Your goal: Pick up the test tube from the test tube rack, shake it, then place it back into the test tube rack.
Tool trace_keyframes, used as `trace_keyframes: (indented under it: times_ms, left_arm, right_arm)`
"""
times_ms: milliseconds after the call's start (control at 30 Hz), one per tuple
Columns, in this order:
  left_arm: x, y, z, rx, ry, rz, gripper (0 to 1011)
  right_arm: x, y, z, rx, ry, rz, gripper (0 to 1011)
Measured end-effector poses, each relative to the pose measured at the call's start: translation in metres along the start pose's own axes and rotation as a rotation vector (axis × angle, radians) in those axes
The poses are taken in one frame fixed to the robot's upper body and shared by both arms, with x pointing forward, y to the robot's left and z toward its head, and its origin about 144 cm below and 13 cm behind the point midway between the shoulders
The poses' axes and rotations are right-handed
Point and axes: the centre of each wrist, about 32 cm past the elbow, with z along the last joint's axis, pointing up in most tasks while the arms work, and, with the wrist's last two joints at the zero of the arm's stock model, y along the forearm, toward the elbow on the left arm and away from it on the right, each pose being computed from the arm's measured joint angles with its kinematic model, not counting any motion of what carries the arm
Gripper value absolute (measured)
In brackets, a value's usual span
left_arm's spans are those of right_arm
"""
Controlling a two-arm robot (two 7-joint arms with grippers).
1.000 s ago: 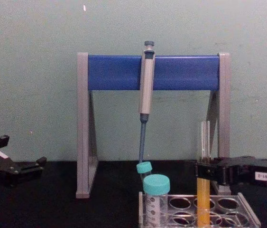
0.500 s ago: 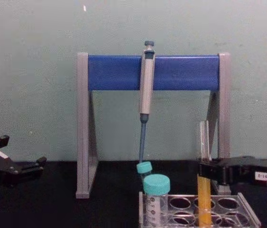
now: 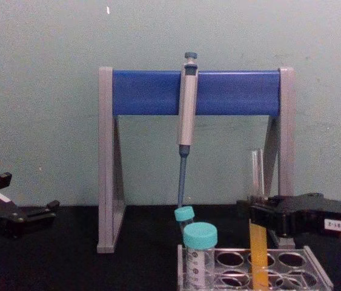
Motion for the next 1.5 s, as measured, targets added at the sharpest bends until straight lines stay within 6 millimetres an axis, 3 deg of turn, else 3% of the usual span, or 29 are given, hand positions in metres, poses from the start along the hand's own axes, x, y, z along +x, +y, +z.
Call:
trace_keyframes:
  times_ms: [467,967,1500]
  left_arm:
    - [0.0,0.0,0.0,0.0,0.0,0.0,1001]
    - [0.0,0.0,0.0,0.0,0.0,0.0,1001]
    - [0.0,0.0,0.0,0.0,0.0,0.0,1001]
  right_arm:
    - [-0.014,-0.007,0.005,0.058,-0.149,-0.016,227]
    - [-0.021,-0.02,0.03,0.204,-0.163,-0.049,226]
    - [-0.02,-0.008,0.038,0.255,-0.13,-0.064,227]
